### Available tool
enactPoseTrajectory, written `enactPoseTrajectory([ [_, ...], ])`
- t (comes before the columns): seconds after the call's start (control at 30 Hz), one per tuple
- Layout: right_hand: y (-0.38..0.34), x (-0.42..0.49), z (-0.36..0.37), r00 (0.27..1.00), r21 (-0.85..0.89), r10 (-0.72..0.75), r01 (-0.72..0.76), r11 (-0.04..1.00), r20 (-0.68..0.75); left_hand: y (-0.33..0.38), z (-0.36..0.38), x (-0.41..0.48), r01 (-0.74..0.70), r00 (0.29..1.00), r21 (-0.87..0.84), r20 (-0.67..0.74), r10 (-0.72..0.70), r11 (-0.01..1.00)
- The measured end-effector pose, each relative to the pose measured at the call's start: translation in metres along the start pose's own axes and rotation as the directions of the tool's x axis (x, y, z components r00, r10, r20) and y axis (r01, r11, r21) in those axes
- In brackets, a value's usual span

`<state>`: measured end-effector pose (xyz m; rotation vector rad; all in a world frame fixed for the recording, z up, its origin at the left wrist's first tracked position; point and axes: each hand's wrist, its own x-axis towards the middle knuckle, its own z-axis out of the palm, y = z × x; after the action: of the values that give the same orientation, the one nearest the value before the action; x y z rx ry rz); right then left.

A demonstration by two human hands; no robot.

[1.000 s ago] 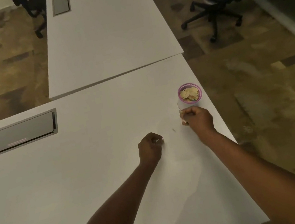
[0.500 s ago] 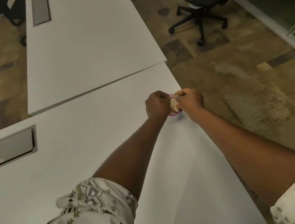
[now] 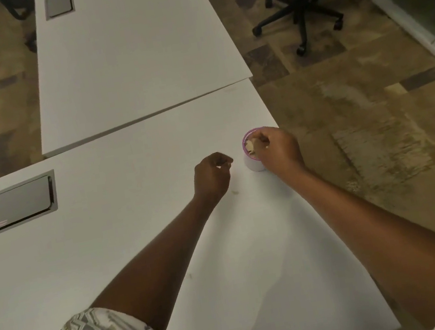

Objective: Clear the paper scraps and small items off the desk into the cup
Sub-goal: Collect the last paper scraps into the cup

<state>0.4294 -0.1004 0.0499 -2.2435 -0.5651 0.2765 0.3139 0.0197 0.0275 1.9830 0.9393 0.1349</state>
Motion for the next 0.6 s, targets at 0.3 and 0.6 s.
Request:
enactPoseTrajectory([
  [0.3, 0.025, -0.073, 0.078, 0.882, -0.249, -0.008, 0.142, 0.958, 0.471, -0.135, -0.045, -0.091, 0.083, 0.992, 0.286, 0.070, -0.108, 0.954],
  [0.6, 0.031, -0.120, 0.100, 0.843, -0.544, -0.182, 0.476, 0.691, 0.506, -0.196, -0.055, -0.177, -0.223, 0.963, 0.504, 0.249, 0.108, 0.834],
])
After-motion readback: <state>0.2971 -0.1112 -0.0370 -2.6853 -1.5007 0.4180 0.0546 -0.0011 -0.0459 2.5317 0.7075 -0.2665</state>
